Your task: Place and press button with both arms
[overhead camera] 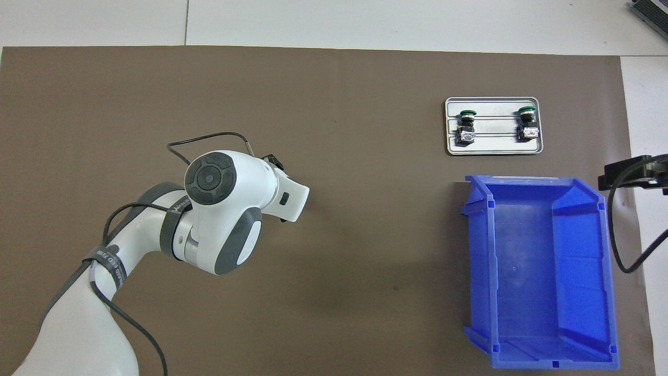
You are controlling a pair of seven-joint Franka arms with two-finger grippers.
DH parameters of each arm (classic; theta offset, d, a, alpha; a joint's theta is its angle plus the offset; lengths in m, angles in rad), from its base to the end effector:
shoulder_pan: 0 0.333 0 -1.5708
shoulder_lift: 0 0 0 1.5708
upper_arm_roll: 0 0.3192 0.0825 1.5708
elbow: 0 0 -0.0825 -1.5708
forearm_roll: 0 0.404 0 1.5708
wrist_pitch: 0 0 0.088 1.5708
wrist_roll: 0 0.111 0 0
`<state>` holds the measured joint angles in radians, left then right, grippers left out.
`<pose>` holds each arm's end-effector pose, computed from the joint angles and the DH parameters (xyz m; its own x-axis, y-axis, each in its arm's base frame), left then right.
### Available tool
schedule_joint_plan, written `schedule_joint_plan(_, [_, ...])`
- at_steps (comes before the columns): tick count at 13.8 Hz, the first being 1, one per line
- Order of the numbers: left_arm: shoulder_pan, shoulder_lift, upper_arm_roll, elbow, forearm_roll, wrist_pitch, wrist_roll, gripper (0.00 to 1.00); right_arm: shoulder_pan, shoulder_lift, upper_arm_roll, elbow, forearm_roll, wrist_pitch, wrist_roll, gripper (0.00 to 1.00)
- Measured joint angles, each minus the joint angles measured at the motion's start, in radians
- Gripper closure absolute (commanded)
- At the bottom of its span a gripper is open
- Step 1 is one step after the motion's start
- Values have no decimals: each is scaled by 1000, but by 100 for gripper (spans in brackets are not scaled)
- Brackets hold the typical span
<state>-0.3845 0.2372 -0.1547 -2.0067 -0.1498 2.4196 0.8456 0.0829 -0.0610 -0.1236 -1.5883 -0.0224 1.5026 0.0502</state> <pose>0.5404 -0.3210 0.3444 0.2828 -0.9324 0.2248 -0.9551 -0.2954 -0.0235 0.5476 -0.0271 0.6432 0.9955 -0.0919 -0.0244 -0.0915 -0.9957 0.0161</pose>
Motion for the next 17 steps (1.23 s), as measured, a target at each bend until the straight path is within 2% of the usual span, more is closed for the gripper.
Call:
schedule_joint_plan(10, [226, -5, 1, -6, -438, -26, 443, 100, 0, 0, 0, -1, 0, -5, 0, 0])
schedule_joint_plan(14, [315, -30, 1, -76, -731, -31, 728, 100, 0, 0, 0, -1, 0, -5, 0, 0])
schedule_joint_plan(17, [378, -64, 0, -130, -907, -87, 885, 100, 0, 0, 0, -1, 0, -6, 0, 0])
